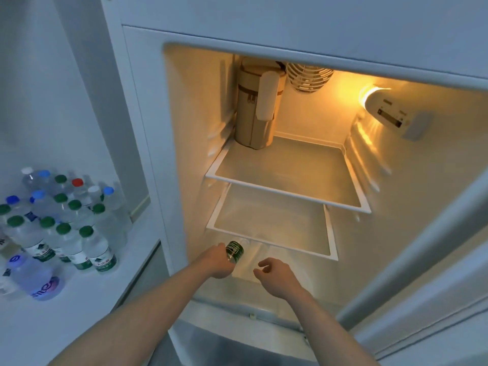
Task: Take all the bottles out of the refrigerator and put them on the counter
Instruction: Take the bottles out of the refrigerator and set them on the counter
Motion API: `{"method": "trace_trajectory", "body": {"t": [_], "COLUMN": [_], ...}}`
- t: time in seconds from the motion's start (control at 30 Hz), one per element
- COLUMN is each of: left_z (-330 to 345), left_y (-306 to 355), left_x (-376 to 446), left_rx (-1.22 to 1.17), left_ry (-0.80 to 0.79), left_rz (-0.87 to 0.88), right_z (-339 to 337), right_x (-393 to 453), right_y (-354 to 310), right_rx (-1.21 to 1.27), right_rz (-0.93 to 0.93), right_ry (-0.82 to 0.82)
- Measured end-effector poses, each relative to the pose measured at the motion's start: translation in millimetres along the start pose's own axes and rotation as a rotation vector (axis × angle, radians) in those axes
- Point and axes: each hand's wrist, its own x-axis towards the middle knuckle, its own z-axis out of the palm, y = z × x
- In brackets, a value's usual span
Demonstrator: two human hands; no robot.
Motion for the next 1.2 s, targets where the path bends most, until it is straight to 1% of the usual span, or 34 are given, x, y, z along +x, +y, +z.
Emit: {"method": "trace_trajectory", "body": {"t": [0.1,0.23,0.27,0.37,0.43,0.5,0.57,0.67,0.87,0.97,1.07,1.13,1.2], "left_z": [-0.1,-6.0,-10.7,-24.4,-19.5,-12.5,-11.9,-15.8,-6.8,-1.0,12.8,18.6,22.1], "left_y": [0.8,4.8,9.0,18.7,13.5,5.3,4.1,7.6,-5.6,-10.2,-24.1,-27.6,-32.6], "left_x": [11.8,18.8,16.9,5.9,13.2,21.9,25.8,24.8,39.5,51.1,76.0,82.0,88.3], "left_rx": [0.072,0.189,0.207,0.301,0.347,0.365,0.409,0.401,0.485,0.493,0.47,0.47,0.495], "left_ry": [-0.08,-0.291,-0.324,-0.338,-0.398,-0.42,-0.461,-0.518,-0.617,-0.625,-0.623,-0.633,-0.606], "left_rz": [-0.042,-0.032,-0.028,0.035,0.031,0.021,0.042,0.048,0.062,0.064,0.111,0.1,0.088], "right_z": [-1.1,0.8,1.8,4.3,5.9,8.1,10.4,12.7,5.2,1.3,8.9,13.5,10.8], "right_x": [18.2,40.8,44.9,54.0,59.6,64.5,68.1,69.2,67.1,69.8,77.1,80.3,80.4], "right_y": [-10.6,-27.4,-29.5,-31.6,-32.8,-34.3,-35.6,-38.3,-45.4,-44.3,-35.0,-25.4,-19.4], "right_rx": [-0.065,-0.144,-0.175,-0.245,-0.245,-0.235,-0.25,-0.325,-0.484,-0.54,-0.657,-0.696,-0.686], "right_rz": [0.037,0.111,0.12,0.119,0.112,0.118,0.117,0.102,0.069,0.075,0.09,0.107,0.125], "right_ry": [-0.151,-0.378,-0.423,-0.509,-0.575,-0.625,-0.663,-0.696,-0.725,-0.754,-0.799,-0.803,-0.778]}}
